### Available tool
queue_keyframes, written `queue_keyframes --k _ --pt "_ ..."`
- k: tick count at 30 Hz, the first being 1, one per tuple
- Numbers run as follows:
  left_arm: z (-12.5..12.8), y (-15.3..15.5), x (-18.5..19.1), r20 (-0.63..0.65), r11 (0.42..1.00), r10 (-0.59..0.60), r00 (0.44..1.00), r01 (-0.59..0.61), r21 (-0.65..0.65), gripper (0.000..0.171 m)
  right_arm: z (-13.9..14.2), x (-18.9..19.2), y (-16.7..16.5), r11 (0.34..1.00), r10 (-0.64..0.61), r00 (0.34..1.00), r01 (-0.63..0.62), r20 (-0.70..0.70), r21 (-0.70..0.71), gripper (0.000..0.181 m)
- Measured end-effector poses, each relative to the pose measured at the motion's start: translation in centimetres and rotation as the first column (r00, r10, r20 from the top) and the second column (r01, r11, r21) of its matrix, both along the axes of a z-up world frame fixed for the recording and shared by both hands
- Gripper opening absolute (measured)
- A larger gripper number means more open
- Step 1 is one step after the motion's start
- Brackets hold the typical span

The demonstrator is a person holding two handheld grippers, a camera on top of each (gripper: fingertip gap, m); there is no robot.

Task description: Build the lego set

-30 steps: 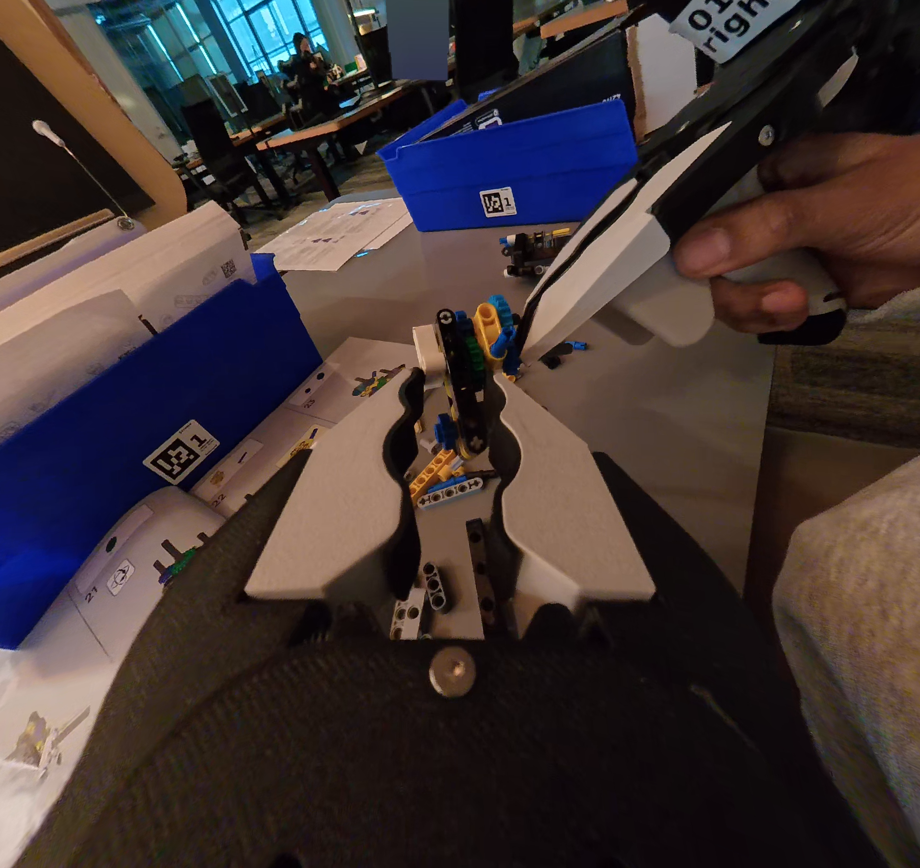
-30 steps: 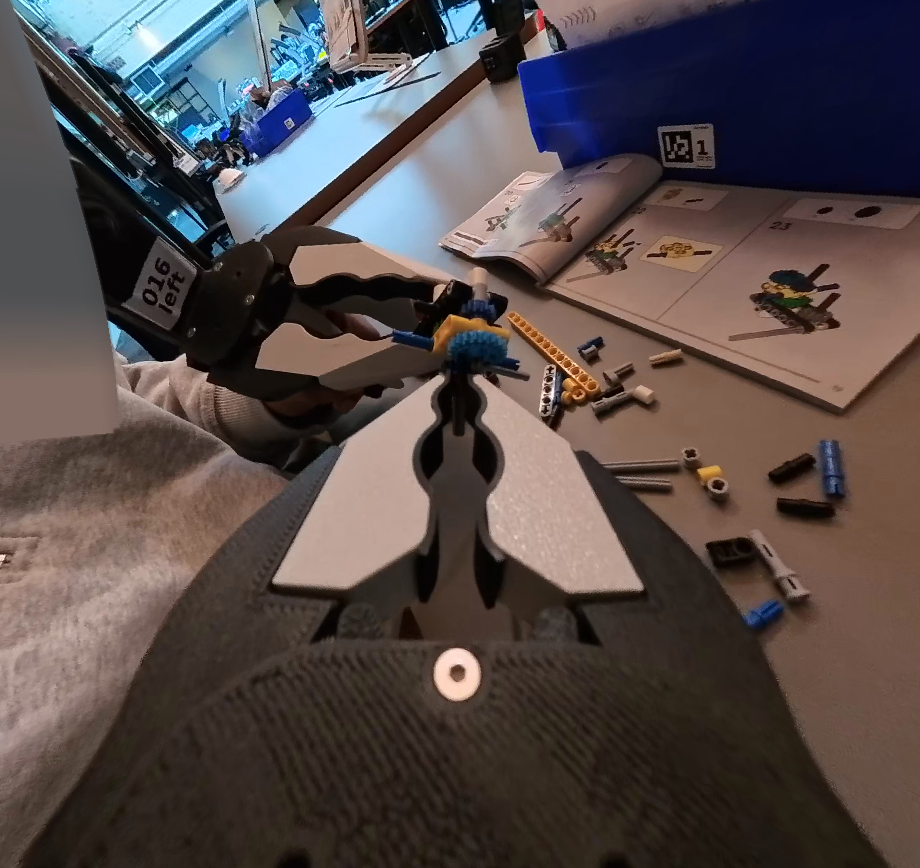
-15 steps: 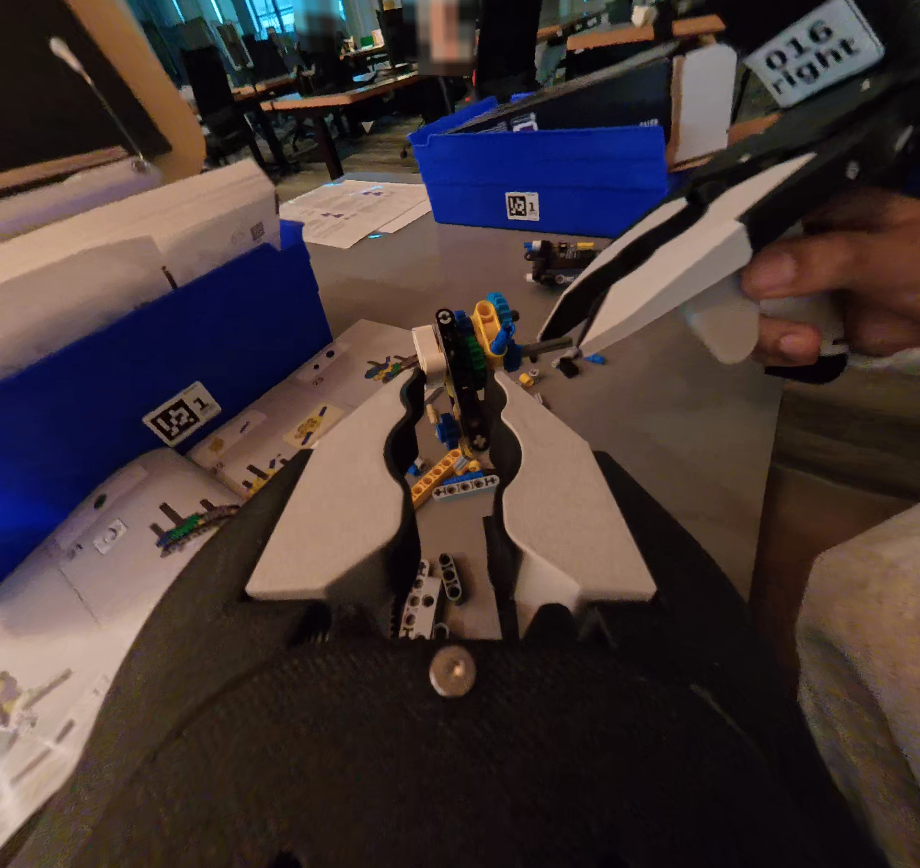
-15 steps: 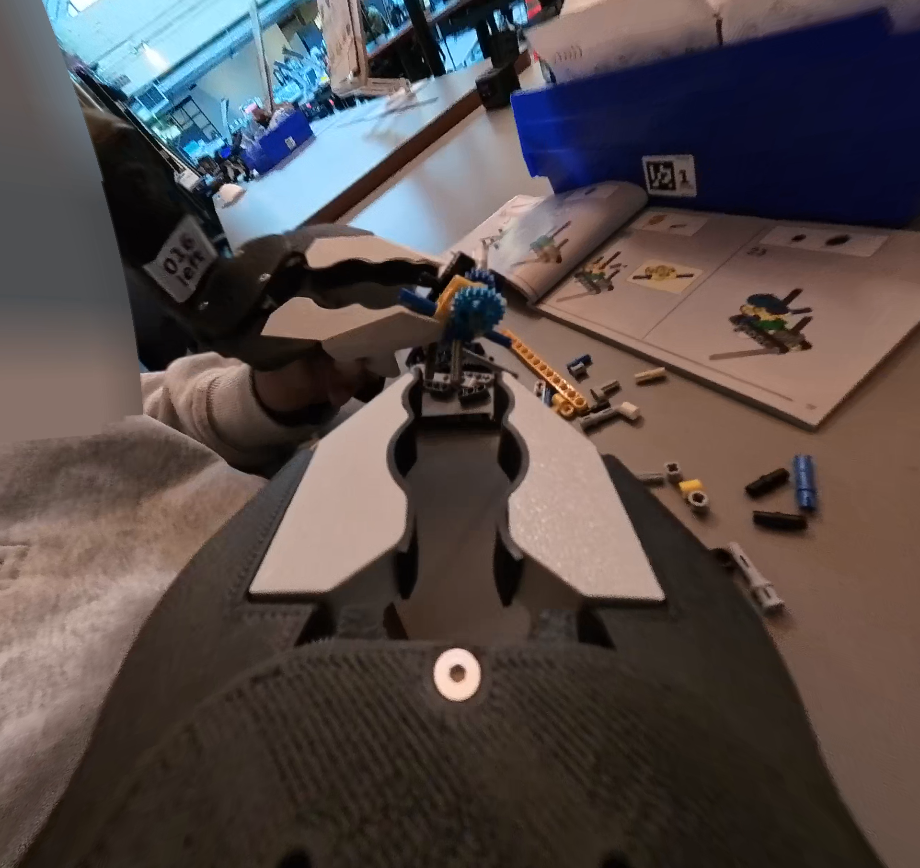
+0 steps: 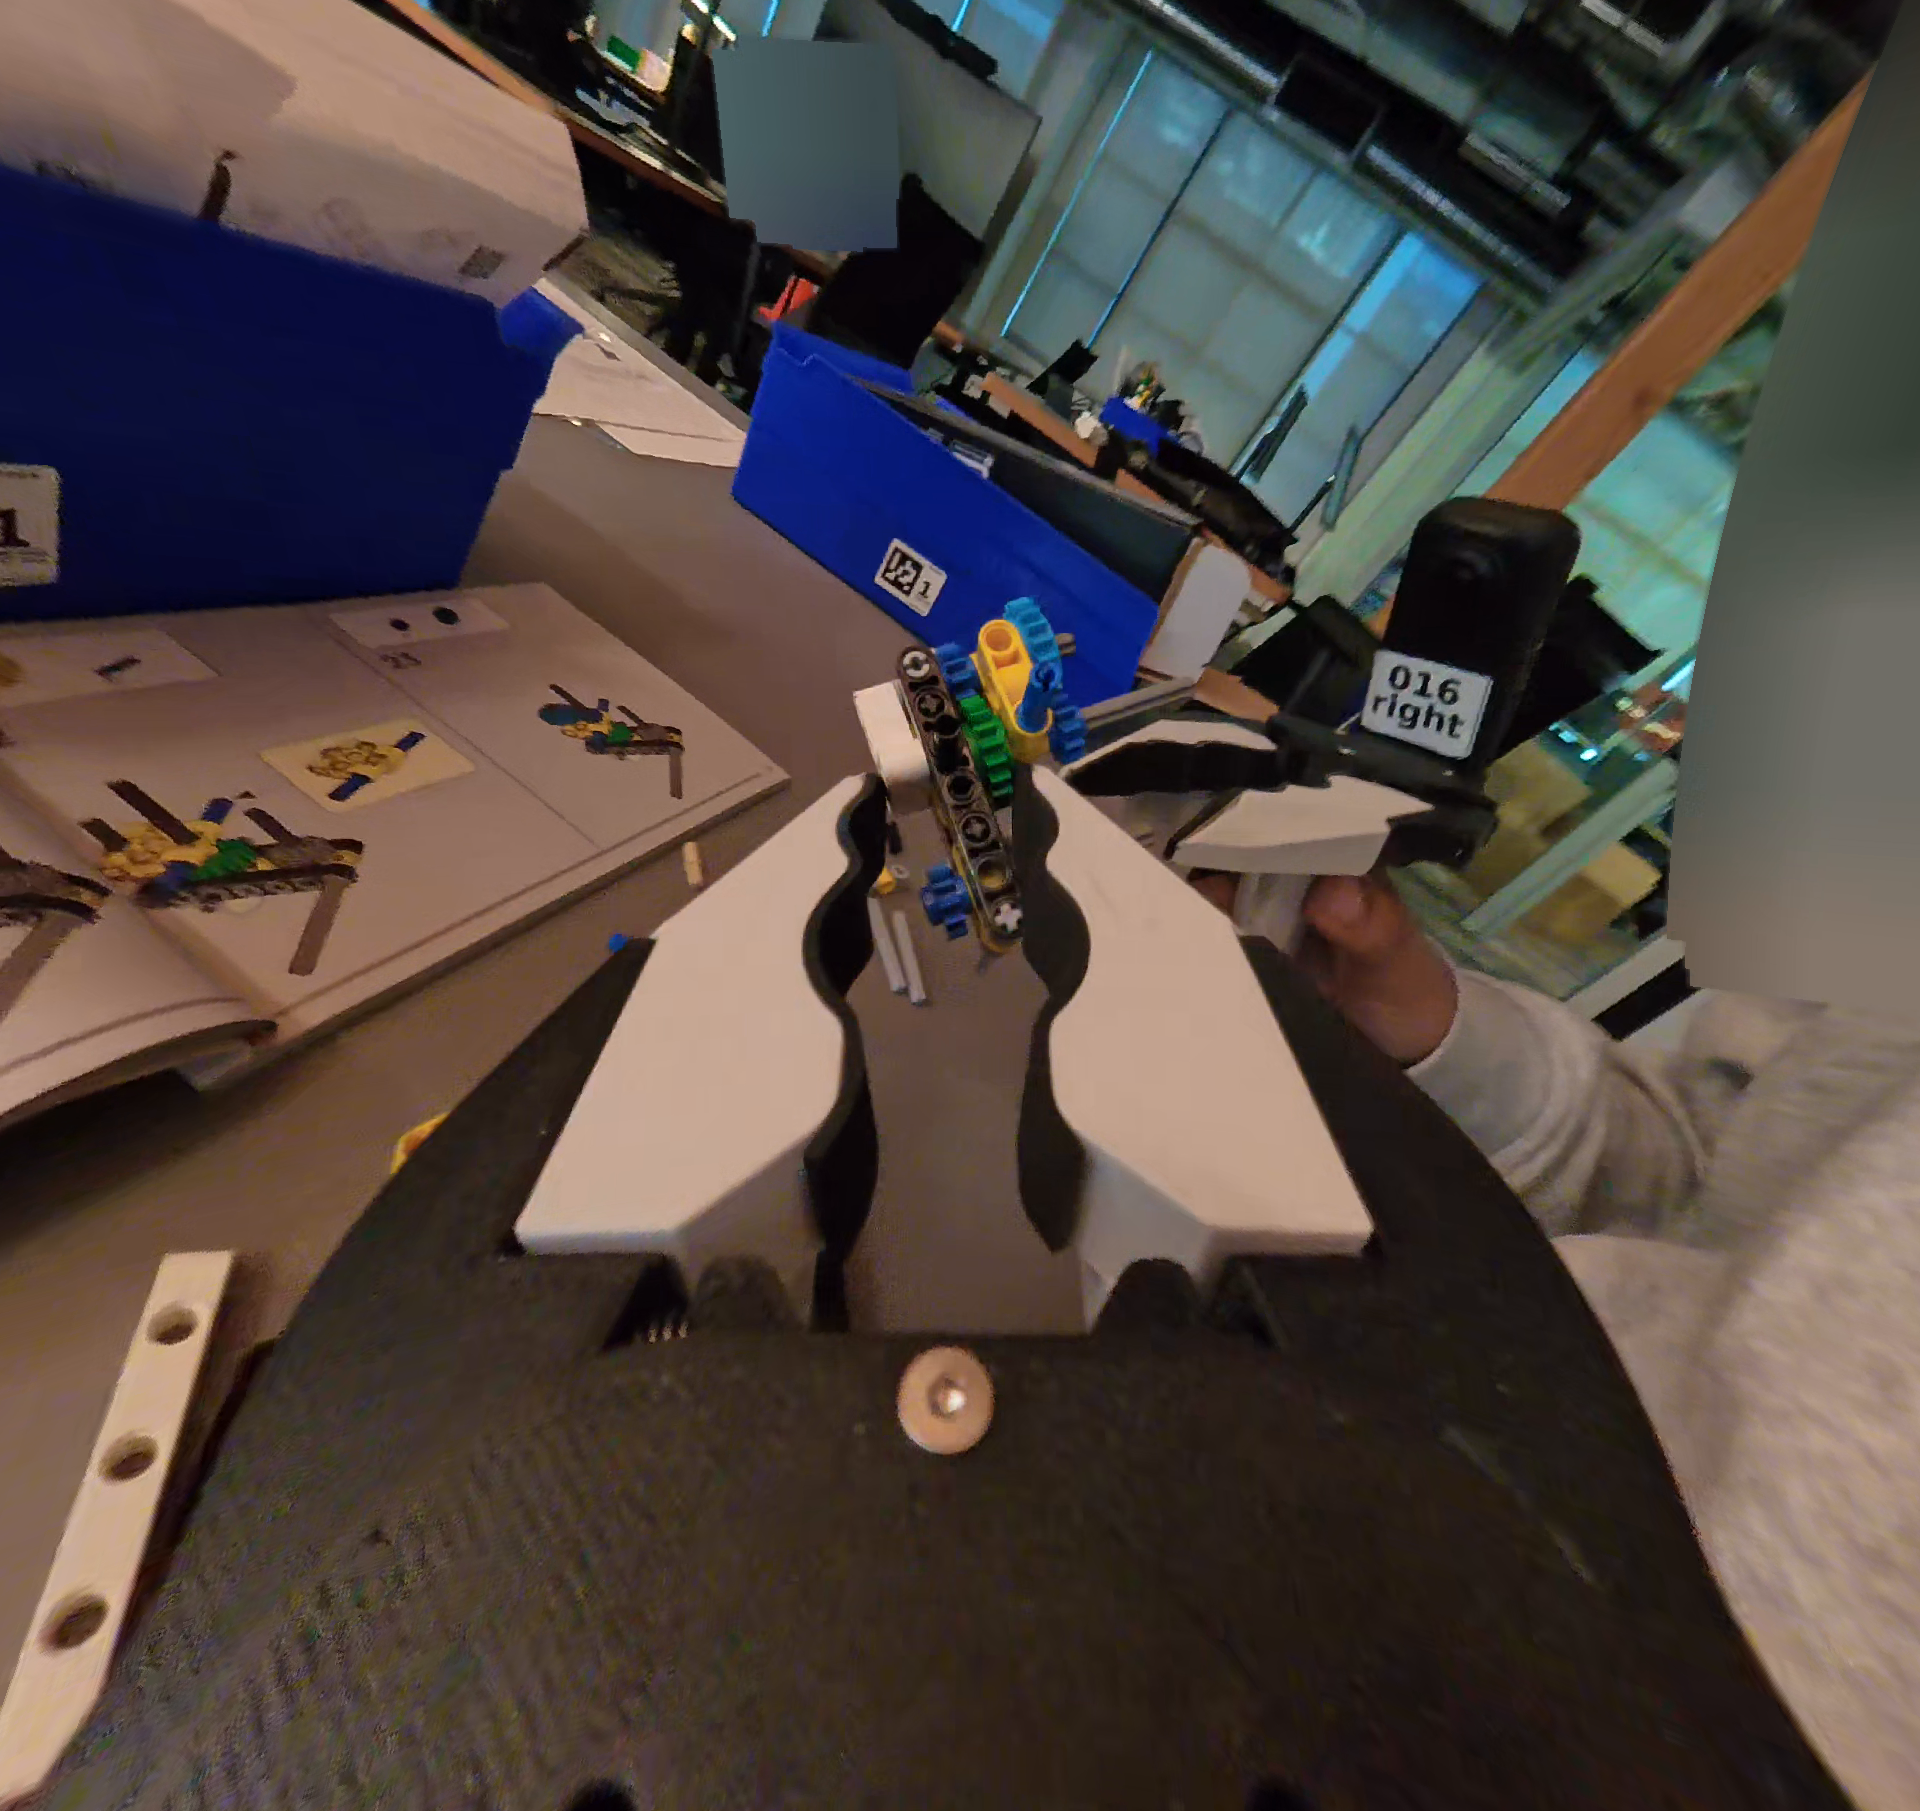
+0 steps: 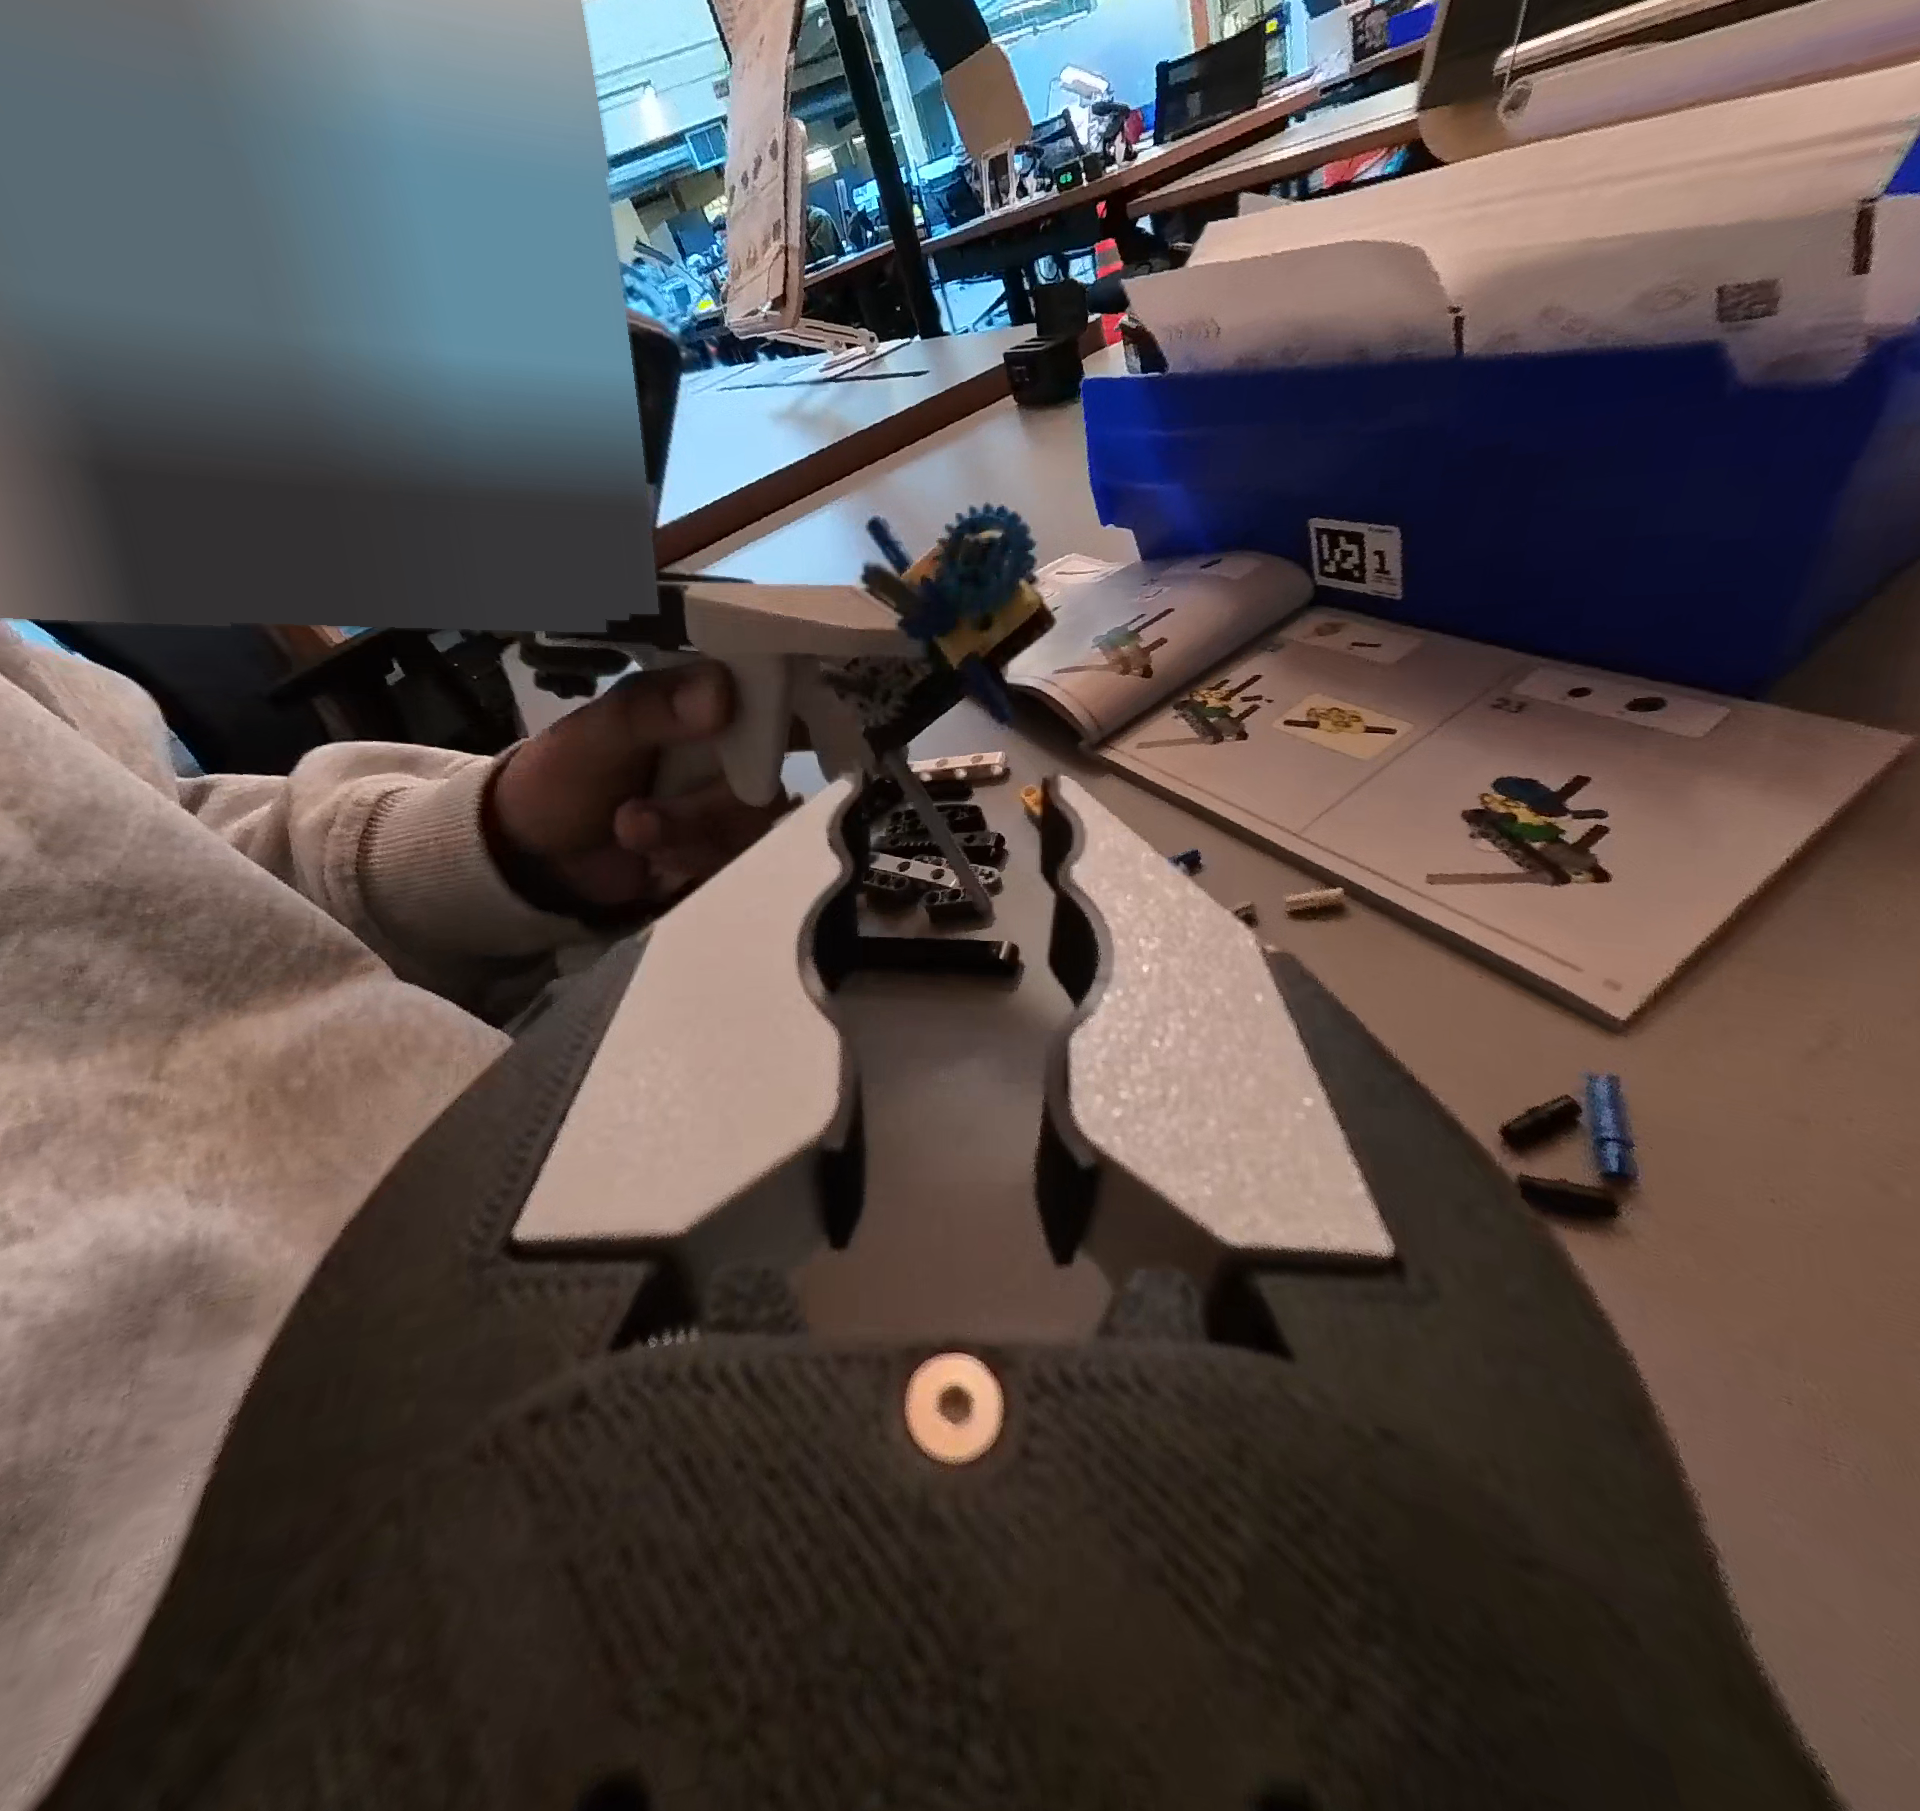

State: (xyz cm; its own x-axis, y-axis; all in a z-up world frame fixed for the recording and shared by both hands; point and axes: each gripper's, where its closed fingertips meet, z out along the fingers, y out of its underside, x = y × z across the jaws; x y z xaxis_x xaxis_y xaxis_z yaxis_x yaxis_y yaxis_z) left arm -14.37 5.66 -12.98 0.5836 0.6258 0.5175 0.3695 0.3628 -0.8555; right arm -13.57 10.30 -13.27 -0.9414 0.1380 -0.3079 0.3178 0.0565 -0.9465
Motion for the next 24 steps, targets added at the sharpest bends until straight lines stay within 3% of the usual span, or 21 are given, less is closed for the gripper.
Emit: queue_keyframes --k 8,16,21,24 --pt "0.8 0.4 0.3 0.005 0.989 -0.066 0.998 0.065 0.136 0.022 0.3 0.2 0.0 1.0 -0.018 0.997 0.019 -0.072 0.008 0.029" --pt "0.9 1.1 0.6 -0.001 0.977 -0.117 0.993 0.115 0.178 0.022 1.5 0.4 0.2 0.998 -0.032 0.993 0.027 -0.111 -0.05 0.029" --pt "1.3 2.2 1.3 -0.036 0.963 -0.187 0.982 0.19 0.19 0.022 2.1 0.8 0.1 0.993 0.001 0.997 -0.01 -0.073 -0.114 0.042" --pt "1.9 3.0 2.1 -0.079 0.947 -0.244 0.967 0.255 0.195 0.021 2.7 1.2 0.1 0.976 0.088 0.995 -0.078 0.04 -0.203 0.042"
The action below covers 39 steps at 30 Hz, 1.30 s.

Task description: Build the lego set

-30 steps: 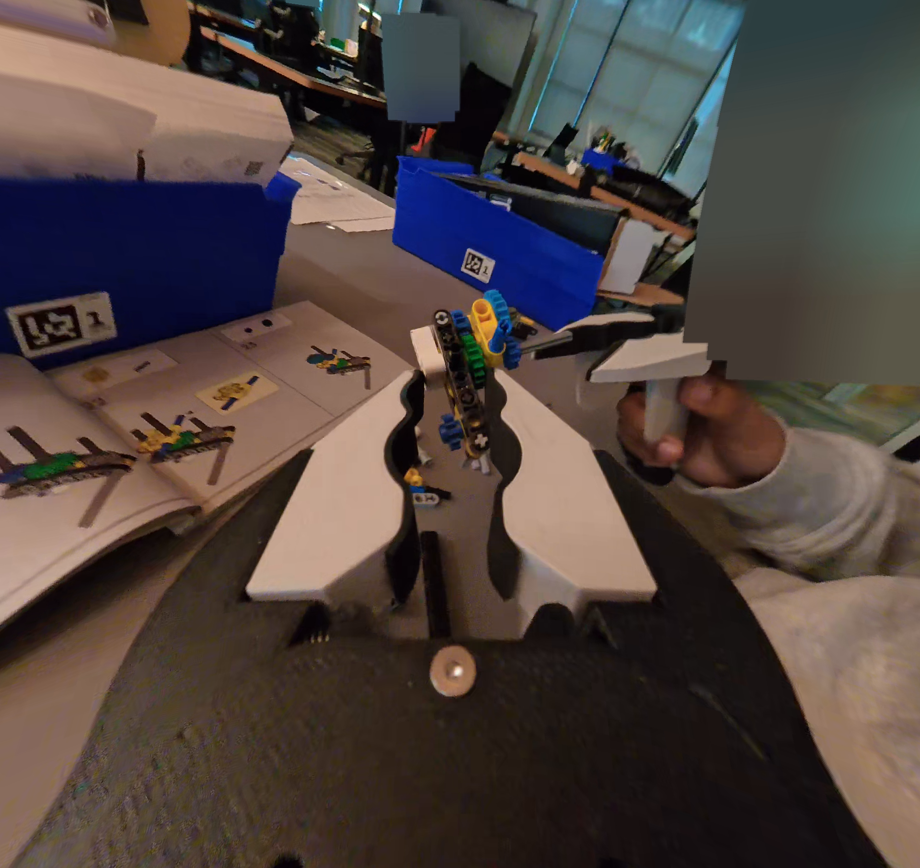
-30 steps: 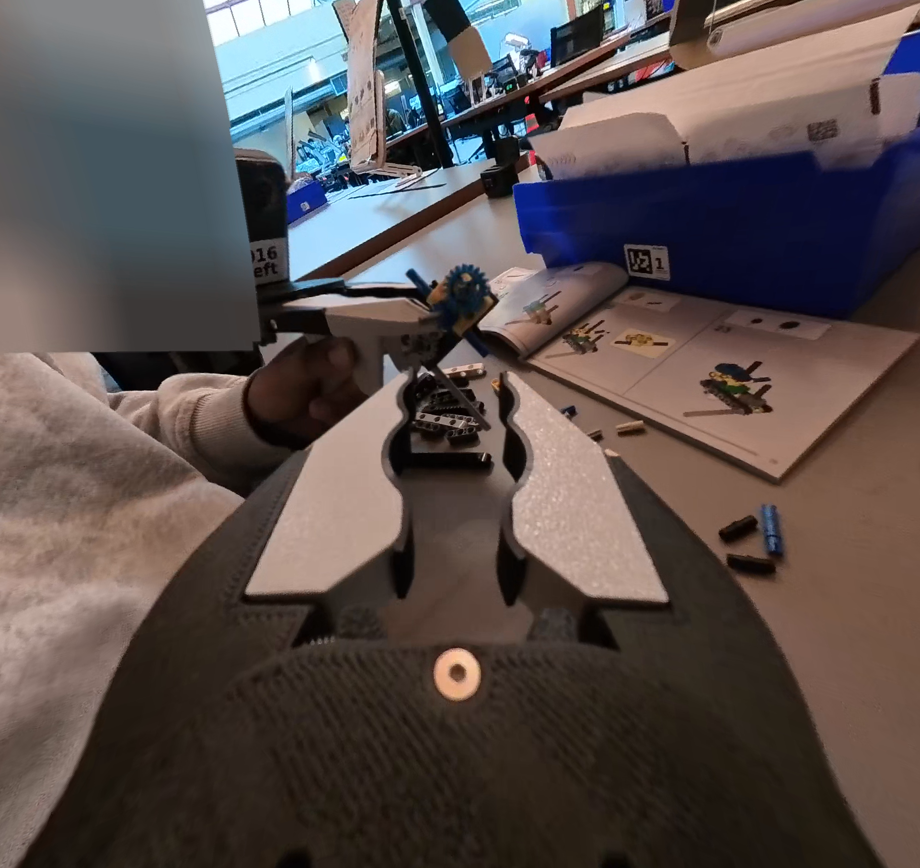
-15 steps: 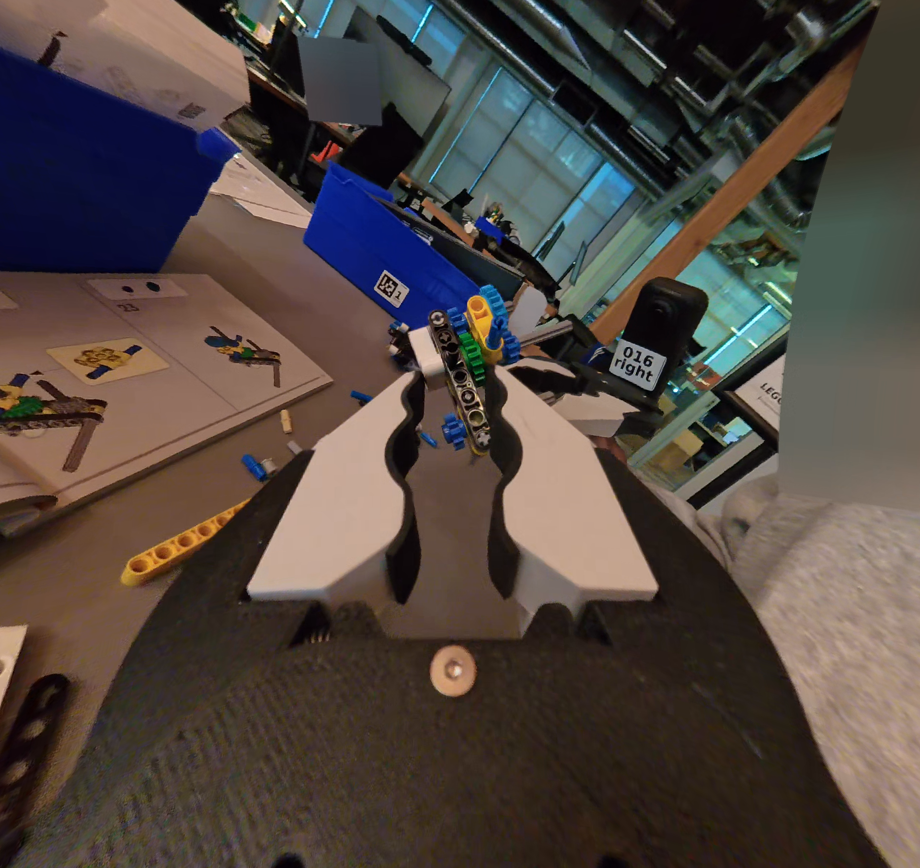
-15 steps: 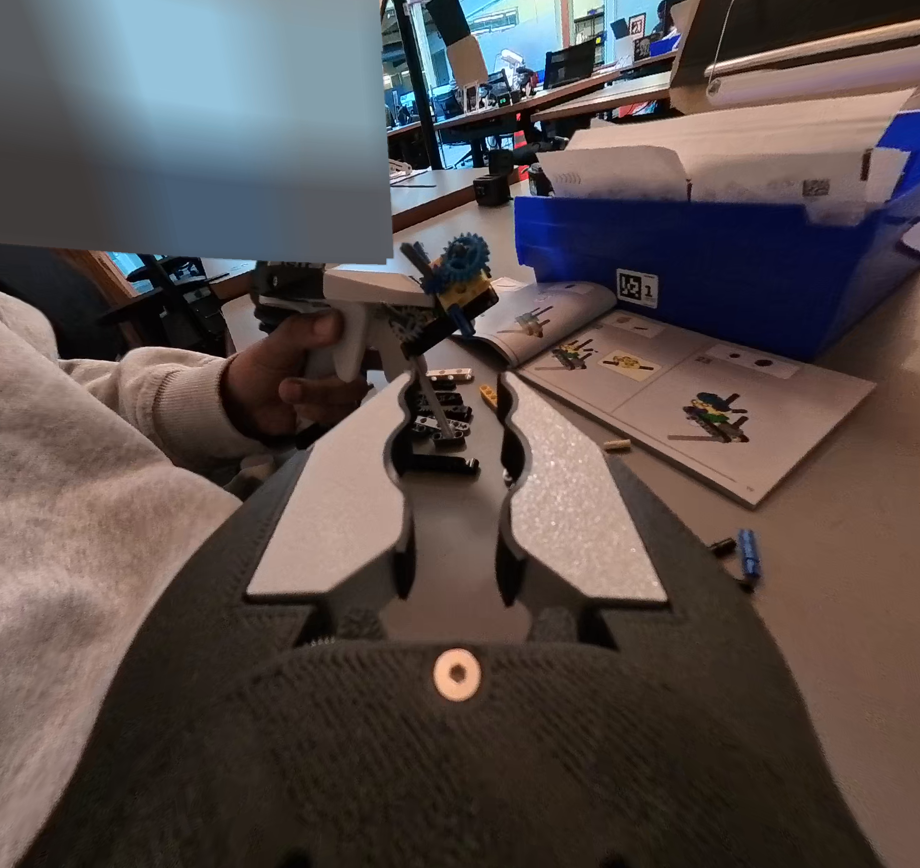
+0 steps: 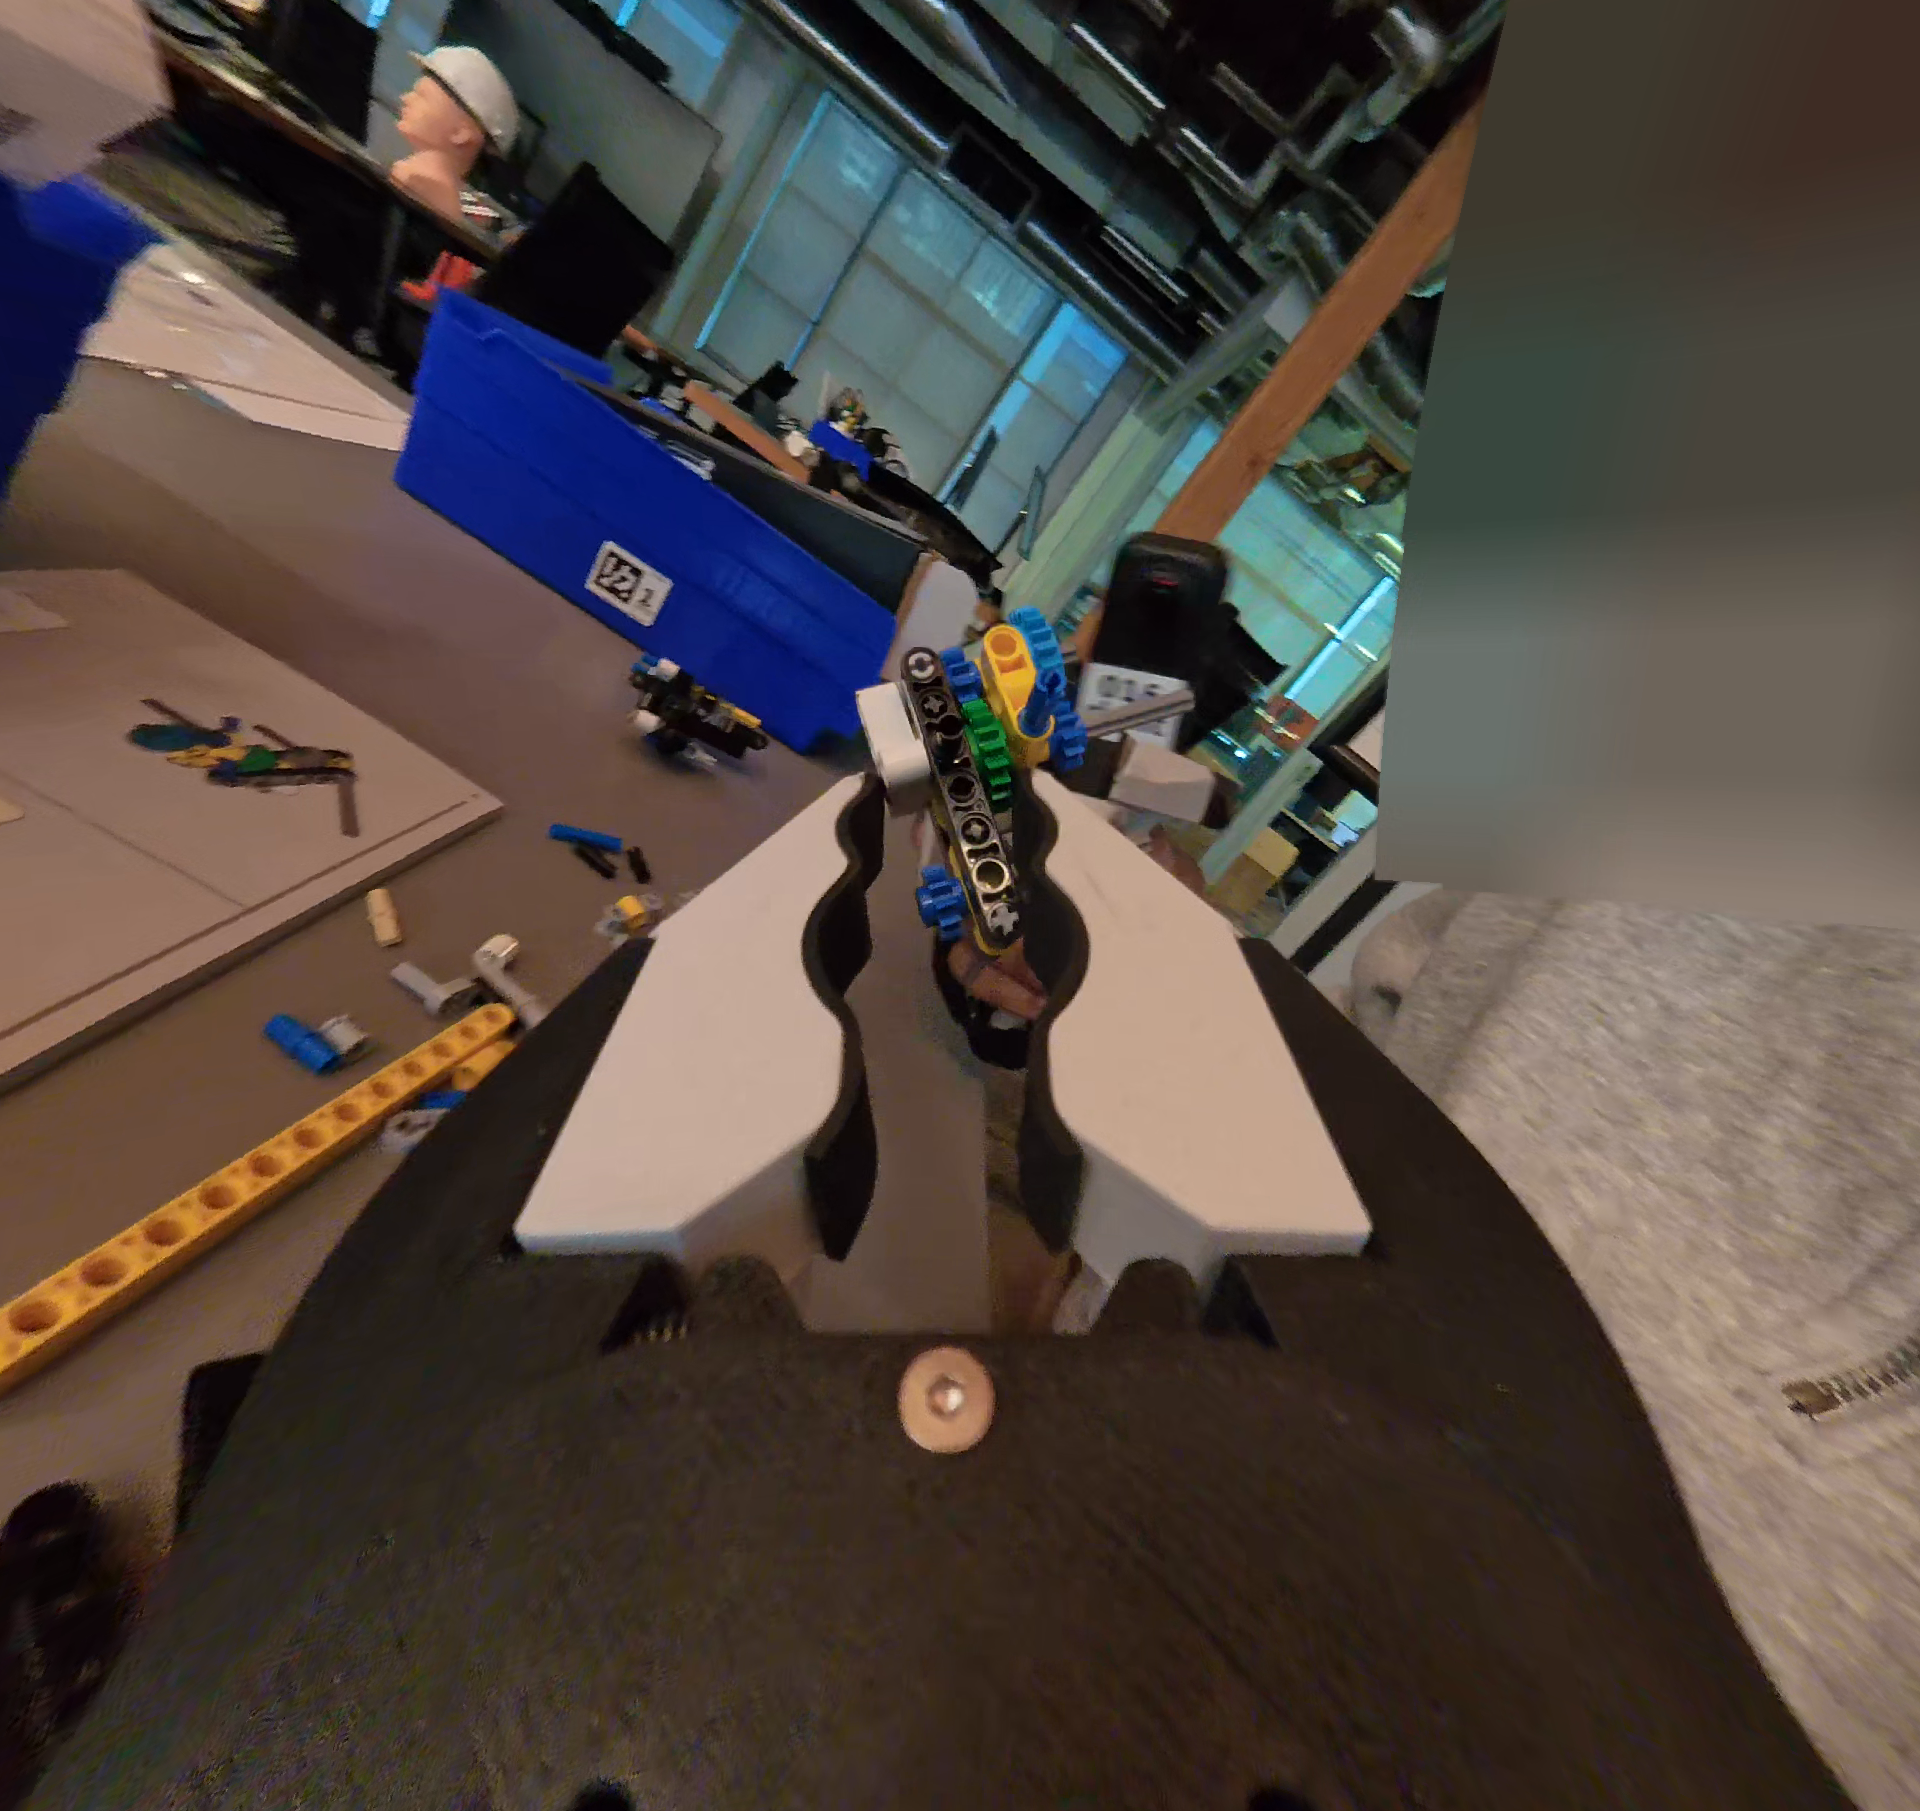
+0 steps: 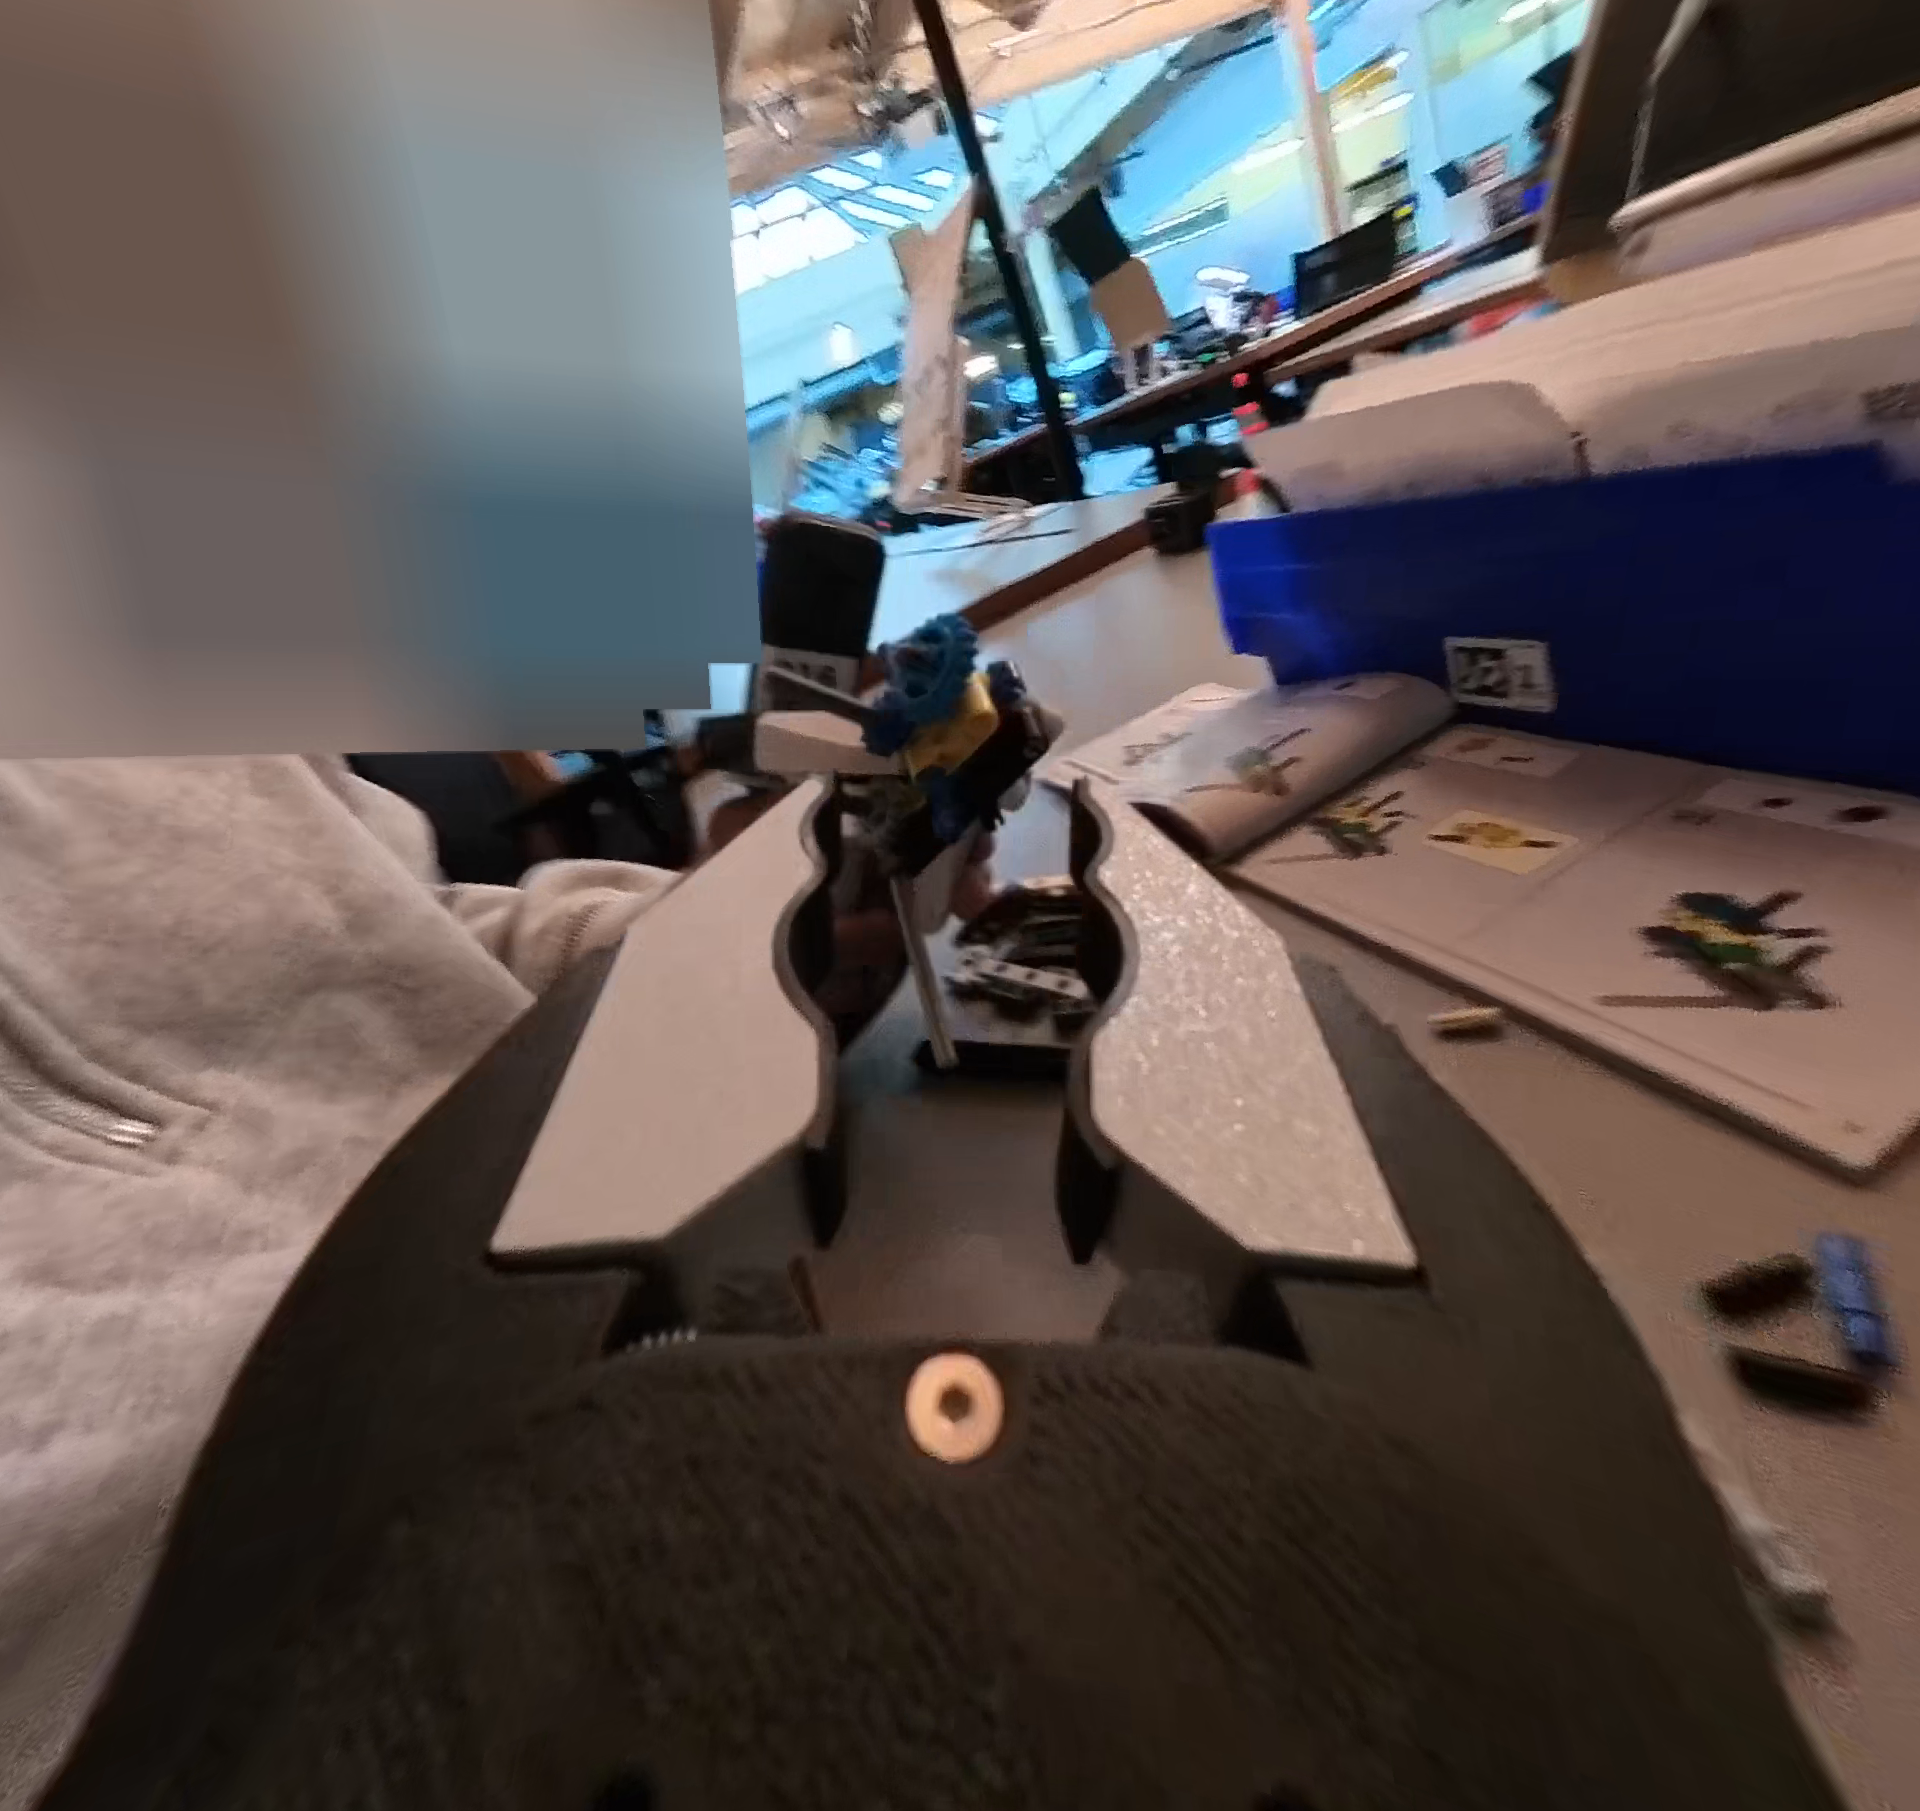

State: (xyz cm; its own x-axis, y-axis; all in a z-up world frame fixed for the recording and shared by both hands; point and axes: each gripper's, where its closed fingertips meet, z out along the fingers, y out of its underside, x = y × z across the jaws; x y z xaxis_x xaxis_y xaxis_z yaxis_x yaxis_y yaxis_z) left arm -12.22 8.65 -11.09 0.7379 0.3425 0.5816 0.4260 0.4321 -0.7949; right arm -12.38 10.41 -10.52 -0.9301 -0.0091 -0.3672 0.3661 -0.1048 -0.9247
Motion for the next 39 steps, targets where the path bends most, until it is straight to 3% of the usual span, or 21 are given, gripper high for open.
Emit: queue_keyframes --k 5,9,17,39 --pt "0.7 1.1 1.2 -0.045 0.996 -0.084 0.995 0.085 0.024 0.021 0.9 1.0 0.2 0.962 0.245 0.931 -0.198 0.27 -0.189 0.043" --pt "0.8 1.5 1.6 -0.038 0.99 -0.13 0.991 0.132 0.049 0.021 1.3 1.7 0.1 0.93 0.336 0.887 -0.259 0.318 -0.26 0.043" --pt "0.8 1.8 2.0 -0.034 0.984 -0.169 0.985 0.171 0.05 0.021 1.0 2.0 0.0 0.934 0.334 0.893 -0.27 0.301 -0.234 0.034" --pt "0.3 1.9 1.8 -0.077 0.99 -0.107 0.991 0.1 -0.098 0.022 0.8 1.9 -1.0 0.951 0.296 0.92 -0.257 0.257 -0.173 0.029"
